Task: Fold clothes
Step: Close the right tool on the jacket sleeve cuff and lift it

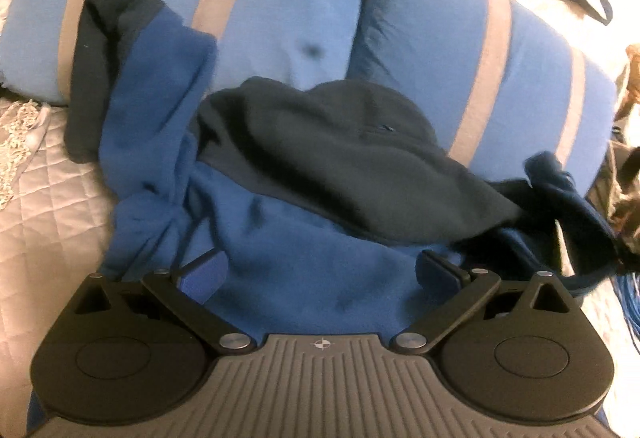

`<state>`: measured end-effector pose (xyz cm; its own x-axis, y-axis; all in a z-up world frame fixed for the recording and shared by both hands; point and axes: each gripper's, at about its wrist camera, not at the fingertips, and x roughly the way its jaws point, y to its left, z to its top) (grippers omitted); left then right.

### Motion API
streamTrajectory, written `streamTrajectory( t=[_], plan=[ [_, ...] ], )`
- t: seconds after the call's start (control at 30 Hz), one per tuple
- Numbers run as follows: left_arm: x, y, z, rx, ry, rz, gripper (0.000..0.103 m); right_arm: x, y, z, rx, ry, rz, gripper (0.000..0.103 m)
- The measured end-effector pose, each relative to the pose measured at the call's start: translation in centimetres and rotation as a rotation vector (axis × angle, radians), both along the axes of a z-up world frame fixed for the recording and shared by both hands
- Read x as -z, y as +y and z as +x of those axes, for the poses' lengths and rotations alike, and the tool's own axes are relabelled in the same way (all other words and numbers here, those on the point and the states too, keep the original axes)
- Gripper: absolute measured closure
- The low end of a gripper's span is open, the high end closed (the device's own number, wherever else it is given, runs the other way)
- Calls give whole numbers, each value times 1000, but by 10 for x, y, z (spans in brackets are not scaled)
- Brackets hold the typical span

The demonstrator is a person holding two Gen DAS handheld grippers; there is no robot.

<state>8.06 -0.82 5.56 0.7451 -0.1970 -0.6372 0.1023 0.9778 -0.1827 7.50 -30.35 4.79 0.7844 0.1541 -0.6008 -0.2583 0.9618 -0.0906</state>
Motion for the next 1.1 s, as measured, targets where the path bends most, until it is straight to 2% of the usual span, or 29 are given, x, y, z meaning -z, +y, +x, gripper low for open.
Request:
streamTrajectory(
  t=[0.1,0.2,0.23,0.27,0.3,0.4,0.43,0.47,0.6,0.73,1.0,1.03,1.1],
  plan=[
    [0,-1,-3,5,10,-12,0,10,-18,-34,-20,62,26,92],
    [1,0,-5,6,31,-31,0,23,-23,-52,-55,130,7,92],
    [1,0,-6,8,38,-34,0,27,-23,-56,-68,144,-2,80],
    [1,0,-7,7,43,-31,0,30,-23,-61,-80,157,-11,75],
    [1,0,-8,6,49,-29,0,33,-23,-65,-92,170,-20,66],
    [0,1,-11,11,55,-31,0,26,-16,-75,-106,129,-31,44],
    [-1,1,-11,13,56,-33,0,23,-13,-78,-110,116,-35,34],
    [-1,2,-12,16,59,-35,0,20,-8,-77,-115,100,-45,29],
    [-1,6,-11,22,73,-54,0,12,8,-69,-157,48,-57,29],
    [-2,11,-11,24,85,-74,0,8,16,-41,-157,28,-46,30],
    [0,19,-8,32,112,-102,0,24,25,19,-60,70,-38,34],
    [1,19,-8,33,116,-102,0,27,24,25,-46,79,-35,35],
    [2,19,-7,34,123,-102,0,33,24,35,-26,96,-33,47]
  ],
)
